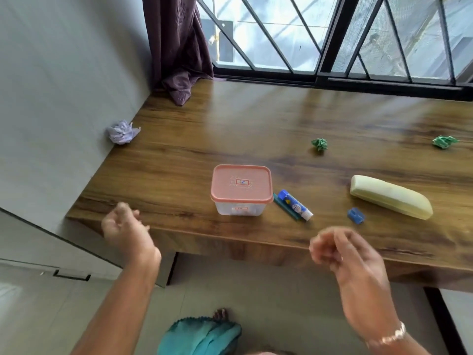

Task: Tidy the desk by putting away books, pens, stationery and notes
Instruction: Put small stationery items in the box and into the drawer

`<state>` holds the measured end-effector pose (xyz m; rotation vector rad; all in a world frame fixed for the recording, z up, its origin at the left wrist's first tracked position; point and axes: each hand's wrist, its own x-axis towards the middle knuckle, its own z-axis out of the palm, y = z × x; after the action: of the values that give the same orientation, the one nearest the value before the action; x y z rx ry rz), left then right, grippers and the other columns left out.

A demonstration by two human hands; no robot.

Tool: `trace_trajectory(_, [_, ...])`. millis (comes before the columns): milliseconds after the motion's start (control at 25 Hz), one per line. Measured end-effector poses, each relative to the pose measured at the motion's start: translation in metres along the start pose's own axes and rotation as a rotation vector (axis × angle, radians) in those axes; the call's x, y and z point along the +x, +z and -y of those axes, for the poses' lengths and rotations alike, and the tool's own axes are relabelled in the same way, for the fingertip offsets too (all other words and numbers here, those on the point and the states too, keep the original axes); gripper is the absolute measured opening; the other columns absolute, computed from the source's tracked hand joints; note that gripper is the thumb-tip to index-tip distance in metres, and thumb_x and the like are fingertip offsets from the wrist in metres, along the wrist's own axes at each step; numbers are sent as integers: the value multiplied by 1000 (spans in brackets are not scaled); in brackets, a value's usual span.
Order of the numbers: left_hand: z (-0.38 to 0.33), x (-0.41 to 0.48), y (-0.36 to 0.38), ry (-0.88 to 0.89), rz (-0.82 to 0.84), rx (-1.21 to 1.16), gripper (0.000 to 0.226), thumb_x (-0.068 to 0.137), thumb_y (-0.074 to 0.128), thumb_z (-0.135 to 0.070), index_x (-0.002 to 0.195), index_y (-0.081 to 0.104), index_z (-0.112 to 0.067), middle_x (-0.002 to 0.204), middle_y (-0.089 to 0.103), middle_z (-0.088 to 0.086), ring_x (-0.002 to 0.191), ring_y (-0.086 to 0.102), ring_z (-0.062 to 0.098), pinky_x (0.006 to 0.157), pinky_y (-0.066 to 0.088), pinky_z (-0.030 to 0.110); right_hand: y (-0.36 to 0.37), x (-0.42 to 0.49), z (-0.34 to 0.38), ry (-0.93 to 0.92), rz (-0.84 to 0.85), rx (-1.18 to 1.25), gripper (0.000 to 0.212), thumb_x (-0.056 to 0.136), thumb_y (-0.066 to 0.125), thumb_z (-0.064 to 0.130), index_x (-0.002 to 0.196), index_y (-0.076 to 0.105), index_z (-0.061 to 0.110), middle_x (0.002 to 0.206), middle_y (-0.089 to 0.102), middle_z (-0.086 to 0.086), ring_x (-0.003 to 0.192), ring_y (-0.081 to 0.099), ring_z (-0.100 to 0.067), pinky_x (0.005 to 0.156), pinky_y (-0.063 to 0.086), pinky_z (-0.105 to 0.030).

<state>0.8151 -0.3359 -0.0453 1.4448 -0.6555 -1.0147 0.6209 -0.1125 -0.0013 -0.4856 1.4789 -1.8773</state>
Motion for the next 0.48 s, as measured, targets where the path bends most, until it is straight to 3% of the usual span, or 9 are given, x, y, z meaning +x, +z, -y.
trace_trajectory(40, [17,9,-8,-141,-99,14,18,97,41,-28,82,48,-22,81,55,-4,80,53,17,63,44,26,-17,-11,-16,91,-28,-48,44,66,69,54,72,65,11,63,65,-8,57,61,-12,54,52,-20])
trace_trajectory(120, [52,21,-16,-488,-189,59,29,98,37,-32,110,55,-13,115,60,4,109,54,23,91,45,33,-51,-18,-60,359,-174,-114,38,86,56,42,70,61,8,49,62,-6,42,57,-11,42,47,-16])
trace_trajectory(160, [67,23,-19,-629,-183,42,39,99,34,-34,126,50,-11,131,54,6,120,50,24,101,41,37,-69,-13,-85,535,-256,-93,35,93,47,33,75,59,6,45,61,-5,36,57,-11,37,45,-15])
trace_trajectory(240, [91,23,-18,-778,-84,24,50,100,26,-39,140,38,-11,143,42,5,131,42,25,108,35,42,-98,6,-124,811,-445,88,35,99,34,30,100,55,3,45,64,-8,36,61,-14,35,48,-17])
trace_trajectory(280, [98,21,-15,-789,-13,37,55,100,22,-41,144,32,-10,147,37,6,134,37,26,109,33,43,-107,18,-137,855,-543,169,42,100,29,34,115,51,2,55,69,-14,48,67,-17,43,53,-20])
trace_trajectory(320, [104,20,-12,-790,52,30,59,99,17,-46,146,26,-10,151,31,6,137,33,27,111,29,44,-114,30,-146,844,-616,225,52,100,25,39,128,44,-2,80,72,-23,73,72,-21,63,58,-24])
trace_trajectory(360, [109,18,-8,-811,94,-18,65,97,13,-53,147,24,-13,152,29,4,138,30,27,112,25,44,-118,42,-152,813,-689,275,62,99,22,43,134,36,-6,111,64,-29,104,66,-26,87,52,-30])
trace_trajectory(400, [113,16,-4,-869,120,-98,72,93,9,-61,146,26,-16,151,31,2,137,32,26,112,23,45,-120,53,-155,773,-739,314,68,98,20,47,137,30,-7,133,48,-28,124,50,-31,101,41,-36])
trace_trajectory(480, [121,13,0,-964,150,-248,82,86,4,-71,140,40,-21,145,41,2,128,43,25,107,27,47,-115,66,-152,695,-794,443,72,96,19,53,142,23,-2,149,30,-18,136,33,-31,109,29,-43])
